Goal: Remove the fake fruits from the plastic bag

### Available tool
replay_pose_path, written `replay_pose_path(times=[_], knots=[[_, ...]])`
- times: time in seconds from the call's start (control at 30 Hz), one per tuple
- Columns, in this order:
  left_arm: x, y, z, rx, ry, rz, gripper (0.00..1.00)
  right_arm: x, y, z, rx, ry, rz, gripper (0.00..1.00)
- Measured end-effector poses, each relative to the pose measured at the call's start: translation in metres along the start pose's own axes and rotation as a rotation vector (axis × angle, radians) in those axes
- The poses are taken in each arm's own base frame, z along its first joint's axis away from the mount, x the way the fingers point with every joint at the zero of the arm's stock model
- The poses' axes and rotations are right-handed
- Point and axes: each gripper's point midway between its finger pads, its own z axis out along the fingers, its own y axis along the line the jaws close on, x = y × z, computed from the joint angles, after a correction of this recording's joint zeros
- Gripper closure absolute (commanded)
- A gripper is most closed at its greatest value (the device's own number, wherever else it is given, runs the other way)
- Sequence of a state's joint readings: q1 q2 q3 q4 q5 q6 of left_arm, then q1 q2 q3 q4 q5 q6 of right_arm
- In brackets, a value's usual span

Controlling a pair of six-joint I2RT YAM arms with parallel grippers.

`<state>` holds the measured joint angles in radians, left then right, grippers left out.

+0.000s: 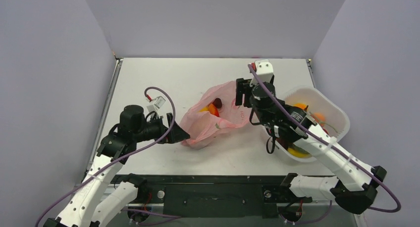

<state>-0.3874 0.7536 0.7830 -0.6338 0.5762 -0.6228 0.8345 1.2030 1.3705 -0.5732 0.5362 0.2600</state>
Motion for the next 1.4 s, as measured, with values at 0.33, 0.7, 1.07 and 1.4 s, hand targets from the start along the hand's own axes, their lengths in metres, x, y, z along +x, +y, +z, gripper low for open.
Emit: replay_pose_path(times=[0.33, 0.7, 1.07, 1.4], knots=[[-0.060, -0.054, -0.027, 0.048, -0.140, 0.193, 0.05, 0.041, 0.026, -0.024, -0.176, -0.005, 0.057, 0.90], [-0.048, -0.007, 0.002, -0.083, -0.106, 0.030, 0.03, 0.117, 0.060, 0.043, -0.139, 0.167, -0.058, 0.93], [-0.104, -0.046, 0.001, -0.075, -0.169, 0.159, 0.03, 0.168, 0.122, 0.033, -0.433, 0.230, 0.181, 0.93], [-0.072, -0.033, 0.028, -0.105, -0.069, 0.187, 0.03, 0.234, 0.191, -0.021, -0.729, 0.342, 0.330, 0.95]])
